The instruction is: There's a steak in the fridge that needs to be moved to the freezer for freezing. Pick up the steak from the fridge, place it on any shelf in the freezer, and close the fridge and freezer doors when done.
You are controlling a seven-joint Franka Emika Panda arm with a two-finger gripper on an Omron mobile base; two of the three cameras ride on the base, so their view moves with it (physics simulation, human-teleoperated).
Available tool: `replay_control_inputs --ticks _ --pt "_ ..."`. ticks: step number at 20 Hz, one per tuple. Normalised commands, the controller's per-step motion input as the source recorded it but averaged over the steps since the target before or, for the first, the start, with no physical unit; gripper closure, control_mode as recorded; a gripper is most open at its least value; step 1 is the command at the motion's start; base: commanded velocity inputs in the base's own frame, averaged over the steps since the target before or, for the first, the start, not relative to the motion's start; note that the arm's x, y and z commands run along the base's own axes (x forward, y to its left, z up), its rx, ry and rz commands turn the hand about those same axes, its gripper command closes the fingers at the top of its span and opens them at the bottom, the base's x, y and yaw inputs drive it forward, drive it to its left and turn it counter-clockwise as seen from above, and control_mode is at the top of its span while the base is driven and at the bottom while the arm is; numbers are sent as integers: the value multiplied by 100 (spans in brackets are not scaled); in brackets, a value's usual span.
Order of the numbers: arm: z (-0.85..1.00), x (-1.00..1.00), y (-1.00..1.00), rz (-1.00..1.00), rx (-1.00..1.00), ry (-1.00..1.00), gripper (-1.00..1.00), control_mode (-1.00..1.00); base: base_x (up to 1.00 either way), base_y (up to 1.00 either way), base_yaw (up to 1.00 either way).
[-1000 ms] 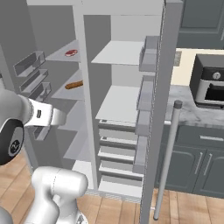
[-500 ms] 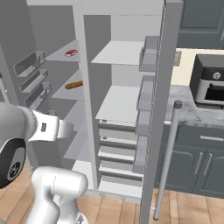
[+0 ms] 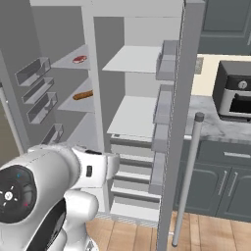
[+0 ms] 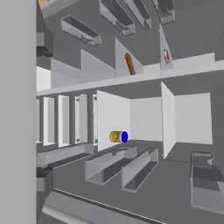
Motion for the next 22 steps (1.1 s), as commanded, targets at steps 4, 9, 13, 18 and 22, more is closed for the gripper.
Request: replay_control_inputs --ticks 4,9,13,18,22 --pt "-40 2 -65 1 0 -26 -100 -100 0 0 0" --pt "-49 1 -55 5 0 -28 -100 -100 0 0 0" --pt "-30 0 -79 6 0 -9 -100 -100 0 0 0" --pt "-30 12 -70 11 0 -9 -100 -100 0 0 0" --pt "-36 42 -43 18 0 -13 -100 -100 0 0 0"
